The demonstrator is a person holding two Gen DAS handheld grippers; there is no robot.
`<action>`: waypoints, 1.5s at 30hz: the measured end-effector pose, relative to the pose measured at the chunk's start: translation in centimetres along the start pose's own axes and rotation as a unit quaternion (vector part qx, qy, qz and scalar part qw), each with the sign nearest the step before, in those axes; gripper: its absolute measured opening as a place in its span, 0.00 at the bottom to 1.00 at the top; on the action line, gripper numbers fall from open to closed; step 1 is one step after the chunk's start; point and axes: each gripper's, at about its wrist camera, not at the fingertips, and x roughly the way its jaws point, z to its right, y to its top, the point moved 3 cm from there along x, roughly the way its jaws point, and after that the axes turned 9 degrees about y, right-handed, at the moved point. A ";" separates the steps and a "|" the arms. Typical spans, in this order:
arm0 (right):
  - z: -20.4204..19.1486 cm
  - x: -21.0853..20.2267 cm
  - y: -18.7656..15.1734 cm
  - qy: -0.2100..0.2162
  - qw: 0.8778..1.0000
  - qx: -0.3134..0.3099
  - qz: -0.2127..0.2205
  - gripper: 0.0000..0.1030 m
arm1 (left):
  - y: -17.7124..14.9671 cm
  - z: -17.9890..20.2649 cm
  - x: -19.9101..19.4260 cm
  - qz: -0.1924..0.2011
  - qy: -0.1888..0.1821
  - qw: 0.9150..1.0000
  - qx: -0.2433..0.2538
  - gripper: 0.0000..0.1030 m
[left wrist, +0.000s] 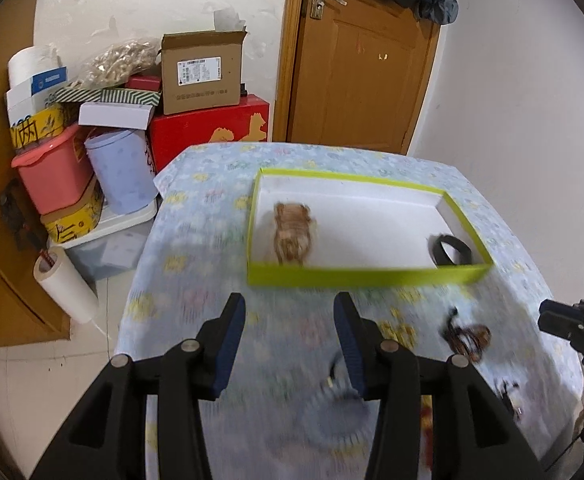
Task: Organize jewelry
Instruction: 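Grasp the black figurine charm with the right tool while the left tool grasps the blue coil tie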
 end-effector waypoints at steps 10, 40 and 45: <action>-2.3 -2.4 -4.5 0.011 1.000 0.013 -0.010 0.24 | -5.1 0.6 -4.0 -0.012 -0.008 1.000 -0.012 0.46; -4.2 0.2 -6.9 -0.005 0.998 -0.019 -0.057 0.42 | -6.4 0.7 -0.2 -0.039 0.011 0.999 0.002 0.46; -4.4 1.3 -7.1 -0.004 0.997 -0.028 -0.068 0.42 | -6.2 1.0 1.0 -0.047 0.008 0.999 0.009 0.46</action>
